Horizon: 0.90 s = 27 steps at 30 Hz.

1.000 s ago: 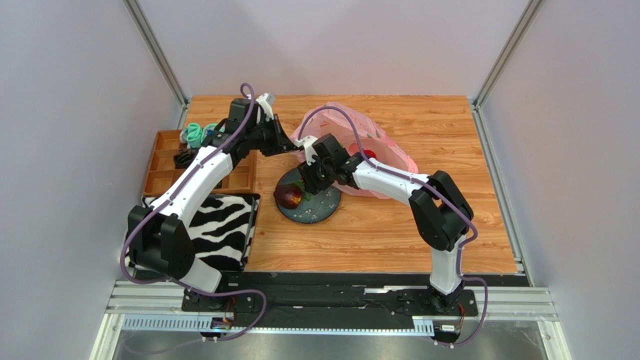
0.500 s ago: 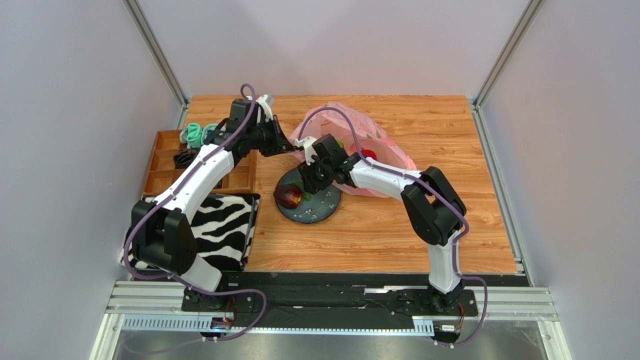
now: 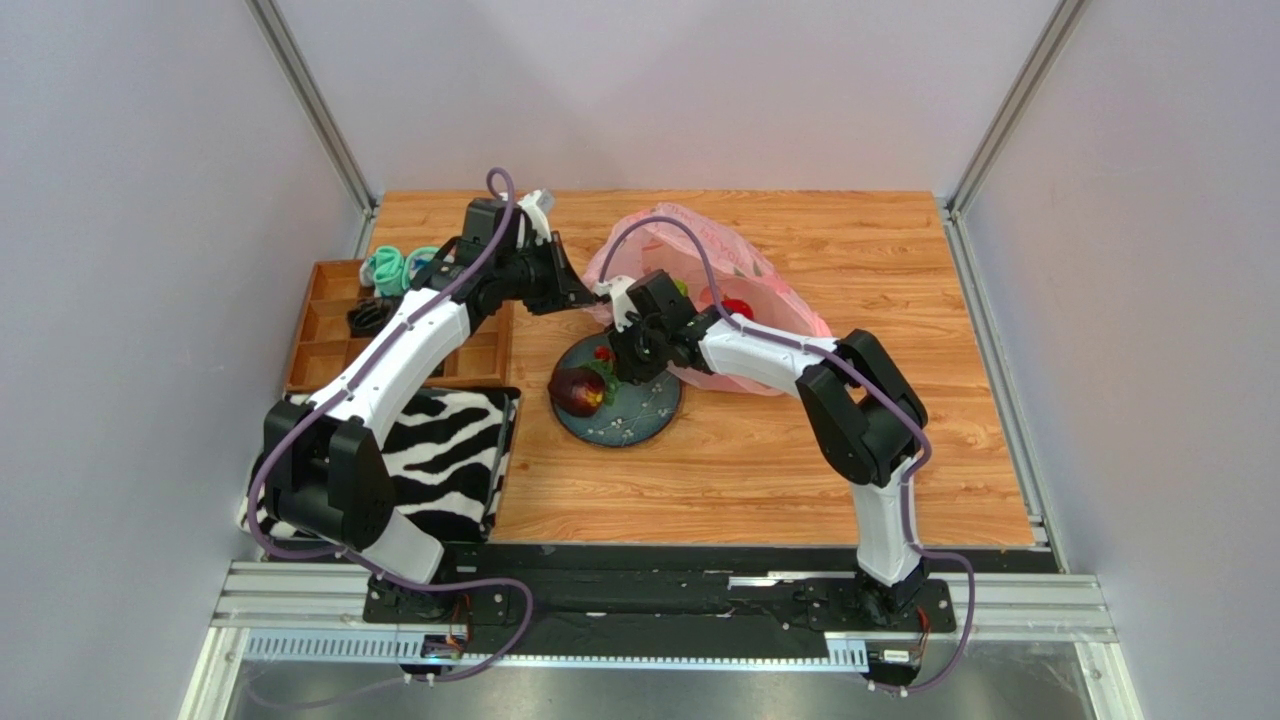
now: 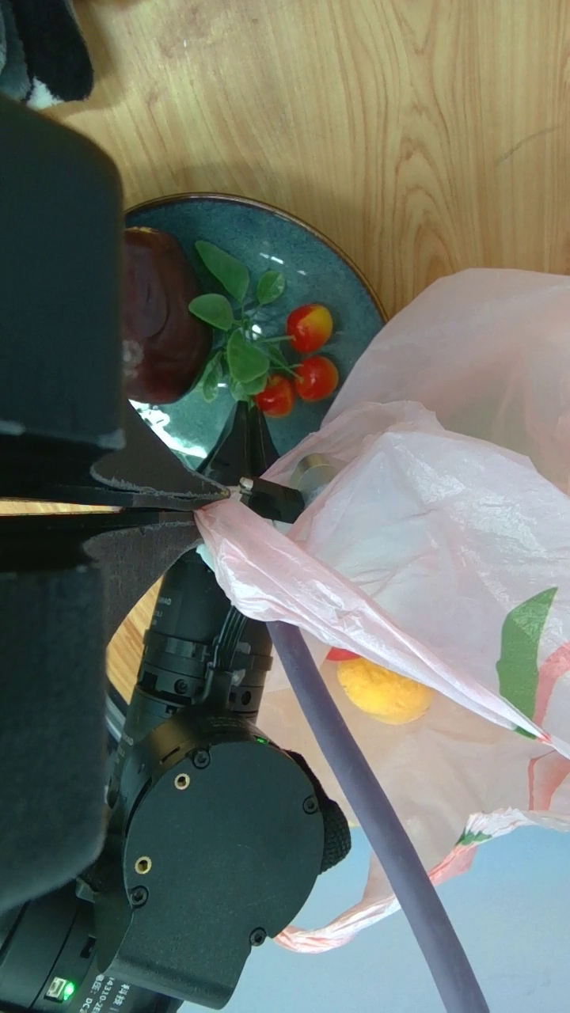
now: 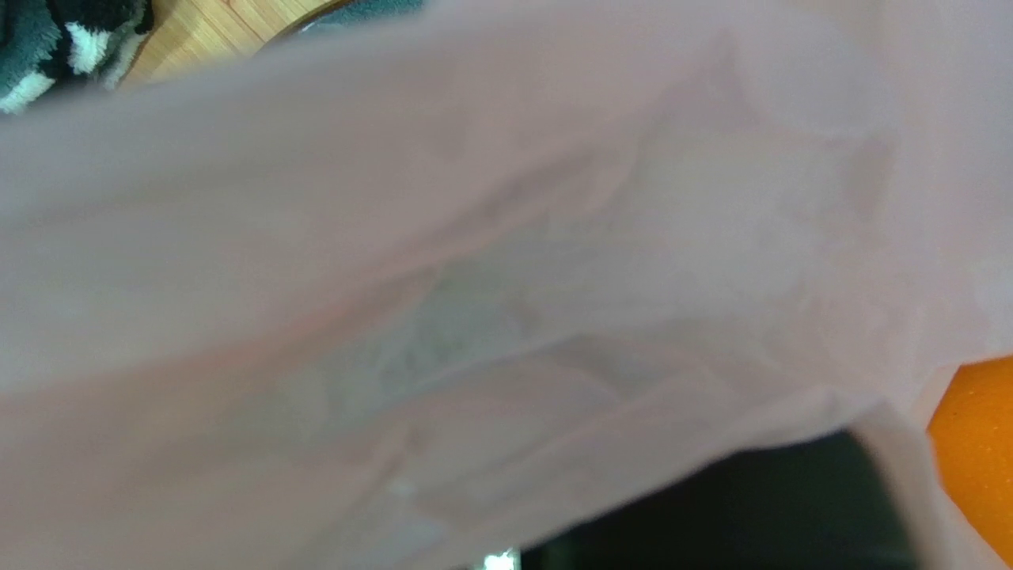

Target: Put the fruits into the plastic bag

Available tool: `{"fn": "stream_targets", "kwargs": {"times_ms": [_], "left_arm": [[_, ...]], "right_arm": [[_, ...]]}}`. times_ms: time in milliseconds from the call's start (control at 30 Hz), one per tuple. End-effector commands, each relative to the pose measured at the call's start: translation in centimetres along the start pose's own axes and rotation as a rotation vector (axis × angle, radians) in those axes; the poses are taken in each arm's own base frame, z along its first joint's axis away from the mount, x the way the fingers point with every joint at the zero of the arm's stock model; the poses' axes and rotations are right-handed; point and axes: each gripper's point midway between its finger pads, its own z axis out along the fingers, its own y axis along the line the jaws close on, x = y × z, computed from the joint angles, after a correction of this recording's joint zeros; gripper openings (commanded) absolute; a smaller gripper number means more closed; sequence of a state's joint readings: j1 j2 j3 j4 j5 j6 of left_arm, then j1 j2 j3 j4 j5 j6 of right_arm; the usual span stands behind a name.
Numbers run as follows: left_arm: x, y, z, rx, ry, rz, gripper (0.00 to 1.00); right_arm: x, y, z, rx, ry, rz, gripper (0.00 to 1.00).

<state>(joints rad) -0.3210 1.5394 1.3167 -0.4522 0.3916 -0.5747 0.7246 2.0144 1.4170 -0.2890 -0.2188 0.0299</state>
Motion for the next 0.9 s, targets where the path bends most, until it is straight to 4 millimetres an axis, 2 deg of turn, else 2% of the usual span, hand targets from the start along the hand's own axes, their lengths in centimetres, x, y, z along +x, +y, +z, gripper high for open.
{"fn": "stream_targets", "kwargs": {"times_ms": [0, 267, 433, 533, 567, 667, 767, 867], "left_arm": [[-1.7, -2.0, -0.8, 0.057, -0.047, 0.032, 0.00], [-1.8, -2.0, -0.9, 0.055, -0.052, 0.033, 0.00], [-1.7, -2.0, -0.9, 0.057, -0.053, 0.032, 0.00], [-1.7, -2.1, -0.8, 0.065, -0.048, 0.028, 0.00], [-1.6, -2.2, -0.7, 0.067, -0.046, 0.026, 0.00], [-1.6, -2.0, -0.6, 0.066, -0.044, 0.028, 0.00], [-1.6, -1.9, -0.6, 0.061, -0.047, 0.031, 0.00], [-1.6, -1.9, -0.6, 0.061, -0.050, 0.032, 0.00]], "right_arm": [[-1.7, -0.1, -0.6, -0.007, -0.055, -0.008, 0.03], [-2.7, -0.1, -3.1, 0.030, -0.103, -0.025, 0.00], [-3.4, 0.0, -3.8, 0.037, -0.139, -0.010, 0.00], [-3.5, -0.3, -2.9, 0.047, -0.132, 0.034, 0.15], [-4.3, -0.2, -2.7, 0.047, -0.143, 0.044, 0.29], [-4.5, -0.6, -1.6, 0.057, -0.137, 0.103, 0.50], [-4.5, -0.9, -0.6, 0.076, -0.136, 0.156, 0.58], [-4.2, -1.5, 0.2, 0.107, -0.126, 0.185, 0.59]]}}
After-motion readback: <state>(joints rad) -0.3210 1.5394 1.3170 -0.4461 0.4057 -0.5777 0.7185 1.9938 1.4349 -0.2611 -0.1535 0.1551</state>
